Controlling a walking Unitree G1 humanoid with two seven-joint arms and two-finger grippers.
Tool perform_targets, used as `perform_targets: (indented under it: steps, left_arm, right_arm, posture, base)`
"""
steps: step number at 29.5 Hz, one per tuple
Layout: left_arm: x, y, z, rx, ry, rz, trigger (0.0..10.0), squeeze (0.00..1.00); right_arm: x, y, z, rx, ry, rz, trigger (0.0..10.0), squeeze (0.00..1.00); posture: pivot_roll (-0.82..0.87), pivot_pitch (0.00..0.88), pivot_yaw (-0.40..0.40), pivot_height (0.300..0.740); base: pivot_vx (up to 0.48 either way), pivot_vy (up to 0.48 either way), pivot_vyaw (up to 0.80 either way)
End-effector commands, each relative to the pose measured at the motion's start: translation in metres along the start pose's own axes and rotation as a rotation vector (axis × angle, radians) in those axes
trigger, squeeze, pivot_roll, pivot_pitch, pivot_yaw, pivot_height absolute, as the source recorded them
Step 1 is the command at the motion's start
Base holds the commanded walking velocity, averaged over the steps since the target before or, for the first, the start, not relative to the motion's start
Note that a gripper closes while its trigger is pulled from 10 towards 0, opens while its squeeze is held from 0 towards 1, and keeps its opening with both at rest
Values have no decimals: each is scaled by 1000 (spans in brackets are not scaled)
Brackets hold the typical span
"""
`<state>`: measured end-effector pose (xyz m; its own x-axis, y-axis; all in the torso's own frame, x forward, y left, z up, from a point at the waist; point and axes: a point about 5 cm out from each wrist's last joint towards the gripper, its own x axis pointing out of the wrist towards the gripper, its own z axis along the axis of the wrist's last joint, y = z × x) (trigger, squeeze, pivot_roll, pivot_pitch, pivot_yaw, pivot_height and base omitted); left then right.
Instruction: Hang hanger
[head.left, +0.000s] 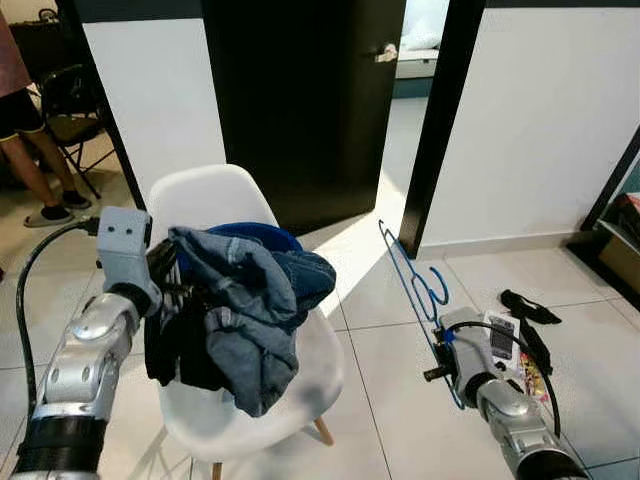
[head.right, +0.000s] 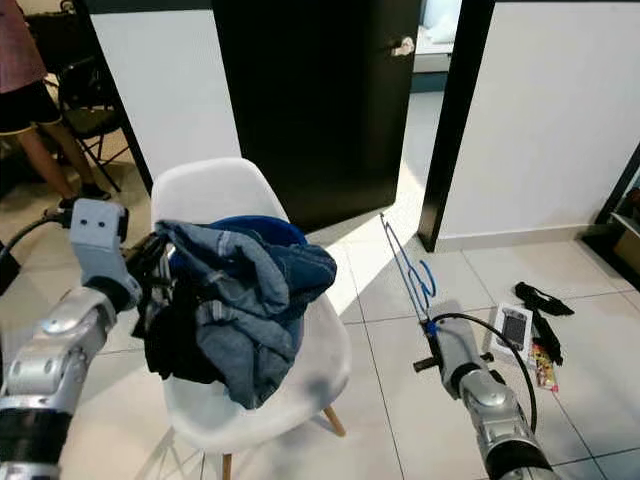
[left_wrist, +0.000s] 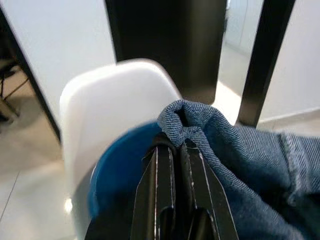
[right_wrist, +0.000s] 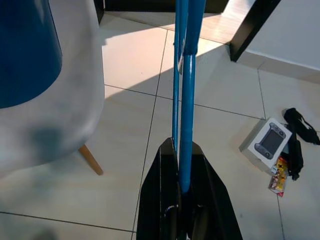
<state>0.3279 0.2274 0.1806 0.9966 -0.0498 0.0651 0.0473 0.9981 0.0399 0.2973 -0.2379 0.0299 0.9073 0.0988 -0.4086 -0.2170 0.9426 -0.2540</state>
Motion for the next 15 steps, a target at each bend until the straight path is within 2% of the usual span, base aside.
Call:
perform_targets:
  steps: [1, 9, 10, 15]
  left_arm:
    - [8, -6, 22, -5, -105, -11, 10000, 0]
    - [13, -18, 36, -18, -163, -57, 10000, 0]
    - [13, -23, 39, -22, -179, -78, 10000, 0]
    - [13, -31, 42, -26, -202, -105, 10000, 0]
  right_arm:
    - [1, 6, -1, 7, -1, 27, 10000, 0]
    - [1, 7, -1, 8, -3, 43, 10000, 0]
    - [1, 6, 0, 10, -10, 39, 10000, 0]
    - [2, 1, 8, 19, -51, 21, 10000, 0]
  posture:
    - [-43, 0, 8, 740]
    - [-46, 0, 13, 740]
    - [-45, 0, 14, 740]
    - [-42, 0, 16, 740]
  base:
    - [439, 0, 0]
    - [439, 0, 0]
    - [439, 0, 0]
    - [414, 0, 800]
